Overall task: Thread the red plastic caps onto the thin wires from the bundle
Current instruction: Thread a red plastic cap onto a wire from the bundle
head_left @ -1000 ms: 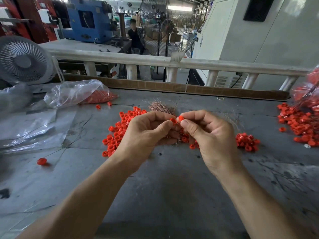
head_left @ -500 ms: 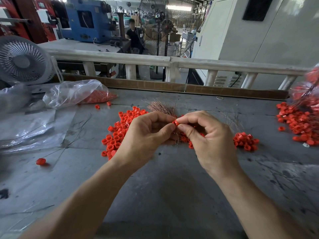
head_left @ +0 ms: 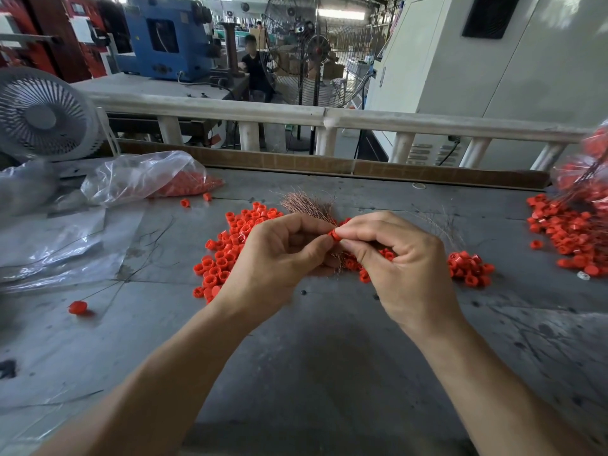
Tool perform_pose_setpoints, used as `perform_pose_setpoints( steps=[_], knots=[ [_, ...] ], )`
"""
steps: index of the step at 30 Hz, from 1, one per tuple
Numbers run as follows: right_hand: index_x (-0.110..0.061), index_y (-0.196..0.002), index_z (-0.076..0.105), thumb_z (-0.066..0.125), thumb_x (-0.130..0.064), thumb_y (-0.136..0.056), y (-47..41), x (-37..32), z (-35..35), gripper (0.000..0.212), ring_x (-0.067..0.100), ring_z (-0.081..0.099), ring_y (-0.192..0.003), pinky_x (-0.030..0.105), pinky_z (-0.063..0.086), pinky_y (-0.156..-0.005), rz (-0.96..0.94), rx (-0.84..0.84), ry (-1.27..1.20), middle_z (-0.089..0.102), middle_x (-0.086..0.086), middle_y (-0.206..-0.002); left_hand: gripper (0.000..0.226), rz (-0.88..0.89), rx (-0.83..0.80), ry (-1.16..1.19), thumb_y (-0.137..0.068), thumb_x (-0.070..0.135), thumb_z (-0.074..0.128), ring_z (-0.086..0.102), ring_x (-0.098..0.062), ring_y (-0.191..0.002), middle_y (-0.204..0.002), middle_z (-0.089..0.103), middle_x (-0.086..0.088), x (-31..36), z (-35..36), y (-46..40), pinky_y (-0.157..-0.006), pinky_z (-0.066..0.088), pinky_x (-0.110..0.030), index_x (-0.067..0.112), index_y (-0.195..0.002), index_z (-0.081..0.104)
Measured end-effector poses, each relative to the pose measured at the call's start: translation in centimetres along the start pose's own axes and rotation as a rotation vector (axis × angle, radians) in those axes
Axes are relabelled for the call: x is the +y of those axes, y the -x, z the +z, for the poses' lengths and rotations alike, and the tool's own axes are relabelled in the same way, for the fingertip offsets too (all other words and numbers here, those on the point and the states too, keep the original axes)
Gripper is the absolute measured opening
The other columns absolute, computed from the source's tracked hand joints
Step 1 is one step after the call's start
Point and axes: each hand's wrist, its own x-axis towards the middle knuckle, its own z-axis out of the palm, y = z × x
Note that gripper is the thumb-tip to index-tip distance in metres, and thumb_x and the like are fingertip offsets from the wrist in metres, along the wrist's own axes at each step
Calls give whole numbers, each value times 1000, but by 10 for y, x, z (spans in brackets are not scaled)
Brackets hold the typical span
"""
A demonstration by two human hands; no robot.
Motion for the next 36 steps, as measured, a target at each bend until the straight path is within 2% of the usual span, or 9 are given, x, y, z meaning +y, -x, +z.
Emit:
perform_pose_setpoints(
  steps=[3,8,14,19,22,25,27,32,36],
  knots=[
    [-9,-92,81,79,0,-84,-1,0,-1,12,9,70,-96,15,48,-88,25,-7,-32,74,0,-97,15,-22,-17,6,-94,12,65,75,-24,-86,-94,77,-14,2,0,1,-80,62,-34,7,-106,73],
    [-11,-92,82,80,-2,-84,-1,0,-3,12,10,69,-96,16,50,-86,51,-34,-41,73,-1,-97,14,-67,-19,22,-97,8,64,75,-25,-85,-97,76,-20,2,-2,0,-78,62,-33,3,-107,72],
    [-18,-102,79,84,-10,-83,1,-1,0,21,10,66,-98,13,47,-82,48,-95,86,68,-8,-103,15,-117,44,72,-98,9,61,73,-27,-84,-91,76,-19,3,1,0,-75,63,-31,0,-105,71],
    [-13,-98,73,82,-13,-84,2,-8,13,16,16,63,-99,33,52,-86,-32,4,287,66,-5,-100,17,-157,79,103,-96,13,64,68,-26,-86,-94,73,-22,2,3,1,-78,59,-33,1,-104,73],
    [-11,-95,74,80,-8,-84,3,-12,19,13,21,64,-98,37,53,-87,-74,77,369,68,-2,-99,21,-179,100,166,-89,17,68,64,-26,-87,-94,70,-20,2,5,1,-75,57,-27,2,-102,73],
    [-10,-94,74,79,-5,-83,4,-11,19,13,22,64,-98,36,53,-87,-70,90,366,69,-1,-99,33,-197,90,213,-84,20,70,63,-30,-92,-98,68,-24,3,4,1,-92,53,-44,-4,-107,72],
    [-9,-92,74,80,-3,-82,5,-11,18,13,21,63,-98,32,51,-87,-64,95,353,69,-1,-98,38,-214,85,235,-82,20,71,61,-31,-93,-97,65,-26,4,4,1,-95,49,-49,-7,-109,69],
    [-8,-89,74,80,-4,-83,5,-11,20,10,22,62,-95,26,49,-84,-70,124,351,69,0,-96,23,-266,51,291,-82,20,70,60,-27,-93,-92,64,-18,6,4,2,-96,44,-46,6,-100,73],
    [-7,-89,73,78,-3,-85,6,-10,20,8,22,61,-95,25,47,-85,-95,128,358,69,0,-96,26,-293,14,306,-84,22,68,60,-23,-92,-95,64,-15,7,4,3,-90,44,-38,5,-105,72]
  ],
)
